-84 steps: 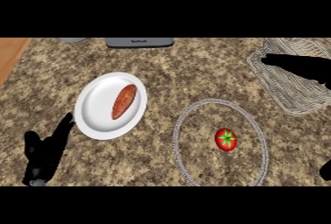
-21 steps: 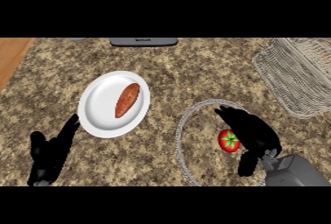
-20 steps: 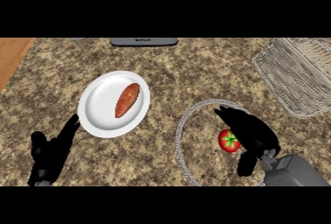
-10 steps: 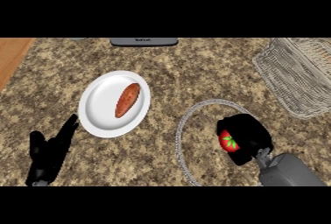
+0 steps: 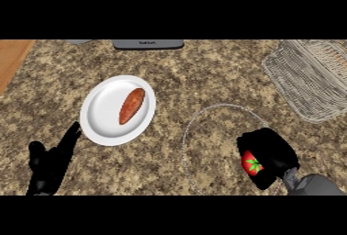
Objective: Pick the tomato from the placemat and place it in the basket
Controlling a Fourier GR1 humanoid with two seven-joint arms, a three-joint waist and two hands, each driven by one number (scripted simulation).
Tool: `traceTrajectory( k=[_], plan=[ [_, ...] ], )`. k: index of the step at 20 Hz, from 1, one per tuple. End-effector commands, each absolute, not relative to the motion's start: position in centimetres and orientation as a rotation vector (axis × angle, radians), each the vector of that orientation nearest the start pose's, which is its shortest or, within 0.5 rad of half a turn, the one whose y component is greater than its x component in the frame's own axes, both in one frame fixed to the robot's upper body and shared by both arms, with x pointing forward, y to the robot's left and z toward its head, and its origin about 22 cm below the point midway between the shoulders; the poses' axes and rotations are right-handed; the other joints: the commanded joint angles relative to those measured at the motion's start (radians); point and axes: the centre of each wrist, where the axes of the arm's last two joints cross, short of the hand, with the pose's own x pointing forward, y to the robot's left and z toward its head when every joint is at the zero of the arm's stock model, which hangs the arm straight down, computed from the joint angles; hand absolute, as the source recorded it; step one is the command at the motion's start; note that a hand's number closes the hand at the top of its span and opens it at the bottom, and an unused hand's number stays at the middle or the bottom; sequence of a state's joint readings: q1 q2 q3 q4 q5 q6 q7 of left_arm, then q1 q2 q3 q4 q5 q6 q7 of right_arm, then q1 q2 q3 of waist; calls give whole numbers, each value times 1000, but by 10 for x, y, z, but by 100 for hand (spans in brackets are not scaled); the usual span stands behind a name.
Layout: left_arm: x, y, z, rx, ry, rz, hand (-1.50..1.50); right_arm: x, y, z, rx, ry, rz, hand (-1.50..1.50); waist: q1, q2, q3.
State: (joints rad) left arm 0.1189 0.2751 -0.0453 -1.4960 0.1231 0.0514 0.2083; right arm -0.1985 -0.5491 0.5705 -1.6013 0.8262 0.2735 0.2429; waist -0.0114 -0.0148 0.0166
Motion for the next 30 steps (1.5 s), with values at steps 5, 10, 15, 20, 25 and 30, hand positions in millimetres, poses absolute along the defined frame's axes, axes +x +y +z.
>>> traceTrajectory(
  k=[5,10,15,20,25,30],
  plan=[
    [190,304,-49,162,-1011,-2,0,197,-275,51,-738,-1253,1653,150,-18,11,-16],
    [183,305,-46,171,-1022,-5,0,187,-270,82,-573,-1503,1288,150,-32,8,-16],
    [179,308,-50,186,-1010,21,0,188,-262,118,-362,-1800,786,150,-48,10,-17],
    [170,306,-53,182,-1015,4,0,183,-298,184,-410,-1862,634,150,-32,7,-18],
    [186,293,-44,166,-1019,-17,0,202,-341,248,-566,-1828,504,150,-1,15,-19],
    [188,293,-50,164,-1013,-50,0,214,-379,304,-601,-1825,384,150,17,17,-18]
  ],
)
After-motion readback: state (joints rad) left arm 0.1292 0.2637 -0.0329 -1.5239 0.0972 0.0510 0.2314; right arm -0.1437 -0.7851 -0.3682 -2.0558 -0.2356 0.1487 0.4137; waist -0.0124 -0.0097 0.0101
